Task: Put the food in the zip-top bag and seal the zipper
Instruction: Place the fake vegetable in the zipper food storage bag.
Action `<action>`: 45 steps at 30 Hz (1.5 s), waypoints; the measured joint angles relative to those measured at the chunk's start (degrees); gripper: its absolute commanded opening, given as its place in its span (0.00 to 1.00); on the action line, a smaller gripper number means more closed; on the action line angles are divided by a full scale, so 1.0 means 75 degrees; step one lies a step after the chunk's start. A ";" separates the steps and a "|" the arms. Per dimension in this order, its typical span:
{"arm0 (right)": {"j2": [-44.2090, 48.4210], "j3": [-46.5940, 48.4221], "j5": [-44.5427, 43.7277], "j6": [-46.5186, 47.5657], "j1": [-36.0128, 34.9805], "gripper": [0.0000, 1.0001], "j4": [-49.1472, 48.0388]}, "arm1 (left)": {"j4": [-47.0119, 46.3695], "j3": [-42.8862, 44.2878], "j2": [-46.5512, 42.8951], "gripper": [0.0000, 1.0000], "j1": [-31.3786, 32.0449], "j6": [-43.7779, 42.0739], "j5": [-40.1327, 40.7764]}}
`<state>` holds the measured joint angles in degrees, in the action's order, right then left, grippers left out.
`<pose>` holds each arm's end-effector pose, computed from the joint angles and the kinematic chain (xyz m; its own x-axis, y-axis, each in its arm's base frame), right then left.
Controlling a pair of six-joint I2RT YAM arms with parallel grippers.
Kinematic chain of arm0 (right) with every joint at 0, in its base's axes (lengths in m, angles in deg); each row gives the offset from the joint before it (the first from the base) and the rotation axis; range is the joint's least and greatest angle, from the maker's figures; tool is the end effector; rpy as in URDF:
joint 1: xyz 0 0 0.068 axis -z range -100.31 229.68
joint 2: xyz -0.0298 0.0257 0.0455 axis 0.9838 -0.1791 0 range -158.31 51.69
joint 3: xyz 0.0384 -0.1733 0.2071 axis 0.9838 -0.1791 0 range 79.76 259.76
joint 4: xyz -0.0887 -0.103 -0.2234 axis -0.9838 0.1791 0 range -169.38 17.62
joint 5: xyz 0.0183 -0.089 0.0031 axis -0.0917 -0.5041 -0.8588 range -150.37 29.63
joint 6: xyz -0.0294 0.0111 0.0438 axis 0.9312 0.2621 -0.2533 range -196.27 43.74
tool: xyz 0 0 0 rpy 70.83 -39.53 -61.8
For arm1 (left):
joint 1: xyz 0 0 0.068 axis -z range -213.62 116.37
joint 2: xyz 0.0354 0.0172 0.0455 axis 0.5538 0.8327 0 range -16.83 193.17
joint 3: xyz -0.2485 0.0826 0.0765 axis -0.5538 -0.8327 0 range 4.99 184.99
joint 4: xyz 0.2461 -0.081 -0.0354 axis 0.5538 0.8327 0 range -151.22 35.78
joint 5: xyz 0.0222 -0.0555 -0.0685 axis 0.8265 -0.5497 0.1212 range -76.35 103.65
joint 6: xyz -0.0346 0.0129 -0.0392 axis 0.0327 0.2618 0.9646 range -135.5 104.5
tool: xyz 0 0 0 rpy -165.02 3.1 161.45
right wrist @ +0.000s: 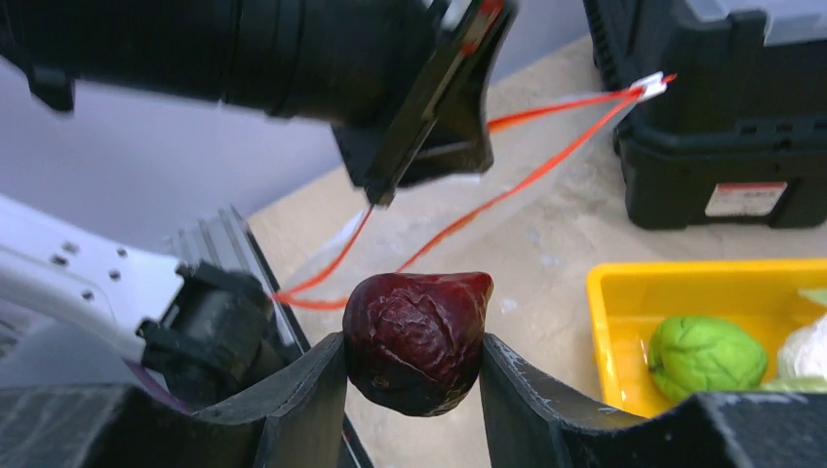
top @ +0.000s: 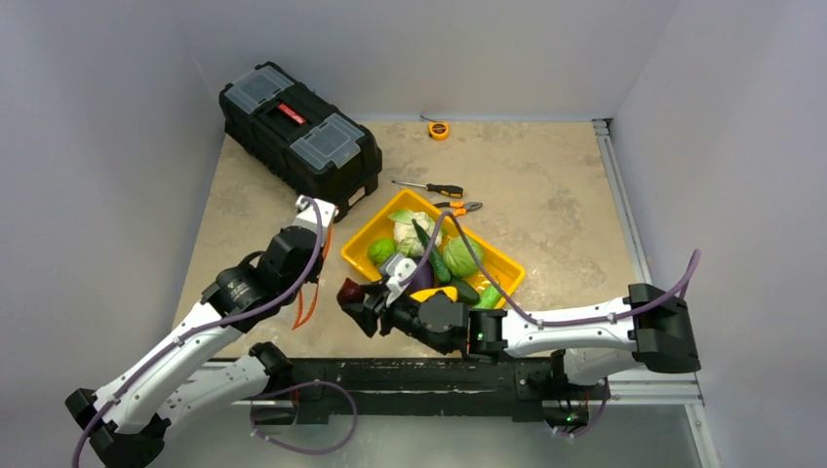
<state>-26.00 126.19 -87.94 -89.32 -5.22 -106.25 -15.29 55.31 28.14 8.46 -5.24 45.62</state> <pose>0.0439 0.3068 0.2875 -0.1968 0.0475 -0.9793 -0.8186 0.5418 0.1908 0.1245 -0.0871 0.3150 -0.5232 0.2688 -0.8087 0.1798 0.9624 0.2036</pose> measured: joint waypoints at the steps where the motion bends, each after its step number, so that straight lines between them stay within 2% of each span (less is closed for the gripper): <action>1: 0.0087 -0.0041 0.0163 -0.0020 0.0149 0.00 -0.0172 | -0.0006 -0.0003 -0.0050 0.00 0.0000 -0.0003 -0.0029; 5: 0.0044 0.0015 0.0886 -0.0064 0.0734 0.00 -0.0679 | -0.0050 -0.0055 -0.0297 0.00 0.0000 -0.0052 -0.0079; 15: -0.0950 0.0769 0.2218 -0.0283 0.1687 0.00 -0.1326 | -0.0152 -0.0085 -0.0685 0.00 0.0000 -0.0058 -0.0143; 20: -0.1265 0.1236 0.2436 -0.0527 0.2171 0.00 -0.1451 | -0.0230 -0.0085 -0.0702 0.00 0.0000 -0.0061 -0.0242; 27: -0.1719 0.1807 0.2480 -0.0769 0.2224 0.00 -0.1451 | -0.0224 -0.0085 -0.0822 0.00 -0.0006 -0.0061 -0.0210; 41: -0.2142 0.1853 0.2162 -0.1137 0.2206 0.00 -0.0997 | -0.0277 -0.0204 -0.1352 0.00 0.0000 -0.0058 -0.0085; 45: -0.2145 0.1944 0.1912 -0.1137 0.2206 0.16 -0.0481 | -0.0283 -0.0204 -0.1361 0.00 0.0000 -0.0058 -0.0023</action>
<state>-42.09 140.77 -73.60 -97.85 11.33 -109.86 -17.41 53.78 17.93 8.46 -5.68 45.44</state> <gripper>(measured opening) 0.455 0.005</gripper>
